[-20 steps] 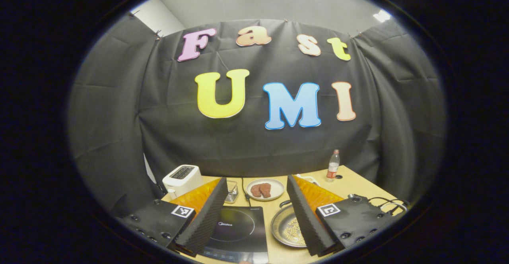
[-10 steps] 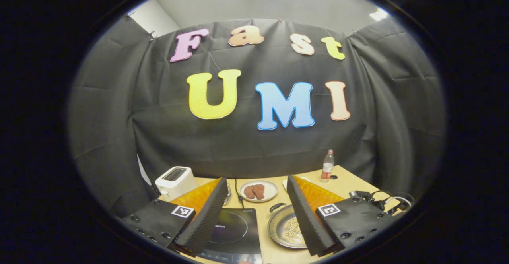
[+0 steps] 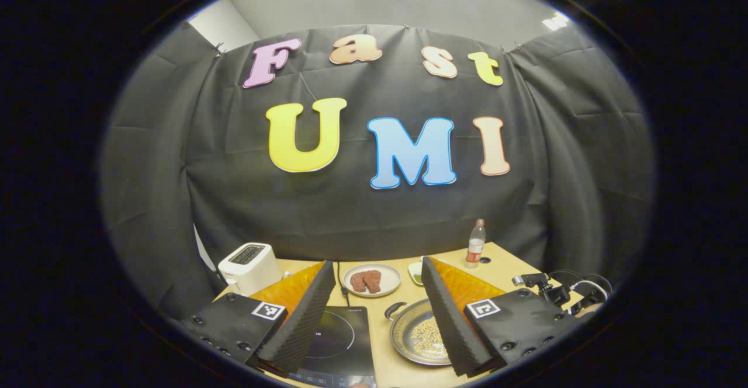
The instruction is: First push the handle of the pot to place it horizontally, then grasp the pot with both hands and set it on the induction cooktop.
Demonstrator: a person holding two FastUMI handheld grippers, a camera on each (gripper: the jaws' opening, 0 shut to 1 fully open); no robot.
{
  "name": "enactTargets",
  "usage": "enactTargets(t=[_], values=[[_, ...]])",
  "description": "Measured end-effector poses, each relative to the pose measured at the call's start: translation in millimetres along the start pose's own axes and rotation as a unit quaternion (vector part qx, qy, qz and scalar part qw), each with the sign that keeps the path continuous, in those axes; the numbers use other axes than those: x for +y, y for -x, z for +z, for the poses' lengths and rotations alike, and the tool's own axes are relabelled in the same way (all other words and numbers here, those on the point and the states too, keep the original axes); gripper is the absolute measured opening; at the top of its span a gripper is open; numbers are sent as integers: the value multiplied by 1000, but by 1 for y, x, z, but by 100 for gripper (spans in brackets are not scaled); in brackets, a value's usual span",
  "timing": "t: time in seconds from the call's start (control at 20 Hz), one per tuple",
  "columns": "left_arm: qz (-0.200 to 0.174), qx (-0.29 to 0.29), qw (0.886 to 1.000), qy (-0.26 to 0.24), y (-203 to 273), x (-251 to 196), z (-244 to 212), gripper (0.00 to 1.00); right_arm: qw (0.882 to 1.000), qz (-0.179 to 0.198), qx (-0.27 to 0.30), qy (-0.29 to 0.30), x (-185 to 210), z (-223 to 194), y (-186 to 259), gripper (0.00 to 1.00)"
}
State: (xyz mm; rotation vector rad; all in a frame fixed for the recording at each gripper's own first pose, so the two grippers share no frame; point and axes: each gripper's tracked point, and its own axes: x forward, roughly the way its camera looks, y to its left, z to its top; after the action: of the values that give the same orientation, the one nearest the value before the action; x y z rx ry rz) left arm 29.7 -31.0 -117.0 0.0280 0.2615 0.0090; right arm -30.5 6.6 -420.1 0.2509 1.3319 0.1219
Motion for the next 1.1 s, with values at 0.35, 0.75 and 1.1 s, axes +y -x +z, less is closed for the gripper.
enactTargets(t=[0.35,0.75,1.1], values=[[3,8,1000,0,-12,-4,-2,95,999,-34,-3,-4,-28,20,1,1],[16,8,1000,1,-34,-10,1,97,996,-81,-14,37,-62,57,0,1],[13,14,1000,3,-53,-17,-8,99,995,-81,-16,53,-79,89,-6,1]])
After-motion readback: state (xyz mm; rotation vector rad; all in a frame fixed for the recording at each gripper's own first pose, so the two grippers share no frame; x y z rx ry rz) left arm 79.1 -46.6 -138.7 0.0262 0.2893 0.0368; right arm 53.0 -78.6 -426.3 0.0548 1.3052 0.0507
